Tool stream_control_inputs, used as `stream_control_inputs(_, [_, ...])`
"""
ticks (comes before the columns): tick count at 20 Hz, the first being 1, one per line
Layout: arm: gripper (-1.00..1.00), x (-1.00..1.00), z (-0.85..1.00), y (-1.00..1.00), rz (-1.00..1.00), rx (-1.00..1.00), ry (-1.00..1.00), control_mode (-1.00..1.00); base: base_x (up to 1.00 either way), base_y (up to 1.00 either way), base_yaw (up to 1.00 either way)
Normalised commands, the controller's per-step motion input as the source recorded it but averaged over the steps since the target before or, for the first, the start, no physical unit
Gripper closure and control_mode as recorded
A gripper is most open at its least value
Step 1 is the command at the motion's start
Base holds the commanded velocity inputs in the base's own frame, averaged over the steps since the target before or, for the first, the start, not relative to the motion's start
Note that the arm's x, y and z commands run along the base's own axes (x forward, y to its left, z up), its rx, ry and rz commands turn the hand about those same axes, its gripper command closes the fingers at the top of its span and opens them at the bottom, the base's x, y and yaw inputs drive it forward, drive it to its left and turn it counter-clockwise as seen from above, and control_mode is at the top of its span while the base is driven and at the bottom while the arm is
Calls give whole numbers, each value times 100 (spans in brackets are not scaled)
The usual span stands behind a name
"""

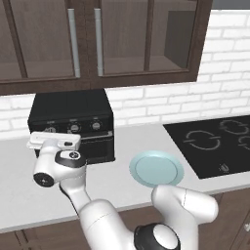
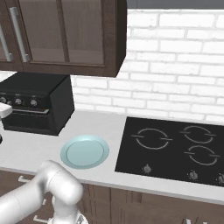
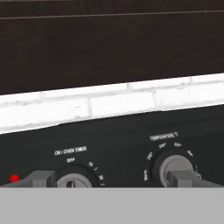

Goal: Pick up the kebab skewer and baguette bread, and place them inside the toaster oven. Close the toaster oven door and start by setting the timer.

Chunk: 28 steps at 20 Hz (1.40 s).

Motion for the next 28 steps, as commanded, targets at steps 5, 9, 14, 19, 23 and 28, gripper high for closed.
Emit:
stream_control_inputs(5, [-100,4,0,0,0,0,0,-100,0,0,0])
stream_control_inputs(9, [-100,0,0,0,0,0,0,-100,0,0,0])
stream_control_inputs(14, [-100,0,0,6,0,0,0,-100,0,0,0])
stream_control_inputs(19, [-100,1,0,17,3,0,0,-100,0,0,0])
stream_control_inputs(23, [-100,0,0,11,4,0,0,-100,0,0,0])
stream_control_inputs(28, [-100,5,-5,0,3,0,0,-100,0,0,0])
